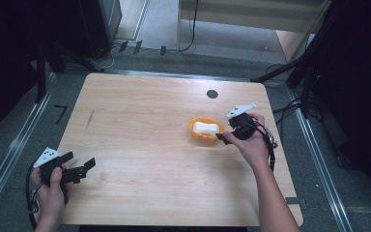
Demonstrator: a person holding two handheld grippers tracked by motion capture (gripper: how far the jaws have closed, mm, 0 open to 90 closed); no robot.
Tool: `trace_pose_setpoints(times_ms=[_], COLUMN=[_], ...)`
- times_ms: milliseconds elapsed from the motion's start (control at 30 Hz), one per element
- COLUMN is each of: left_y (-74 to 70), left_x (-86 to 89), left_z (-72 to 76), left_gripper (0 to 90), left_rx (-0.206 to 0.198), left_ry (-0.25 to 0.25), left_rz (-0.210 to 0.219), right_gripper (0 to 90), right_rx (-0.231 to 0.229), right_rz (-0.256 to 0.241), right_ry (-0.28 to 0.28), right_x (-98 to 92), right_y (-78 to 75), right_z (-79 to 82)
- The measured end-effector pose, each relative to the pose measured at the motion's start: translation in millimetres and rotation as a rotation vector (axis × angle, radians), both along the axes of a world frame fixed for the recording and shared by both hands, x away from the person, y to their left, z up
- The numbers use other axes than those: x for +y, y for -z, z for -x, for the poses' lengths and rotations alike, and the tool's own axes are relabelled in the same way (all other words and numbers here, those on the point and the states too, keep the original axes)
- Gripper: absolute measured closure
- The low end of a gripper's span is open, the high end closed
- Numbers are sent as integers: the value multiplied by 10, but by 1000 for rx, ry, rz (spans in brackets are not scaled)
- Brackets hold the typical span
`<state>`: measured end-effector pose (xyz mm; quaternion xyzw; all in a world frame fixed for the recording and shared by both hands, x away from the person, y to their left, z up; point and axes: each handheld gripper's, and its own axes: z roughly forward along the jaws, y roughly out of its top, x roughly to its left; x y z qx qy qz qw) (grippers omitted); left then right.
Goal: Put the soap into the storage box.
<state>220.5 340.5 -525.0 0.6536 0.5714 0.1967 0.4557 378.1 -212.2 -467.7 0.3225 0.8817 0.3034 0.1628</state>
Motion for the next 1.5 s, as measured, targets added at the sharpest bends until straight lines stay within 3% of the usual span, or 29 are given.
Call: trace_pose_setpoints(times_ms=[67,267,567,1100,1300,1500], left_y=[0,0,0,1,-1,-2], left_x=[-2,-7,-3,-8,-5,-2], left_z=[0,3,2,5,7,9], left_gripper=[0,0,0,0,0,0], left_rx=[0,0,0,1,3,3], left_ry=[-1,-1,-1,0,0,0], left_rz=[-3,-3,-3,-5,-5,-2], right_gripper=[175,153,136,113,78,58], right_rx=[-7,-5,-9,-37,-46,-60], right_rz=[7,-57,-101,-142,-171,-169], right_ry=[34,66,113,162,203,234], right_x=[-21,-124,-242,-415,-506,-606], right_y=[32,69,155,432,553,641], right_z=[56,194,402,815,978,1115])
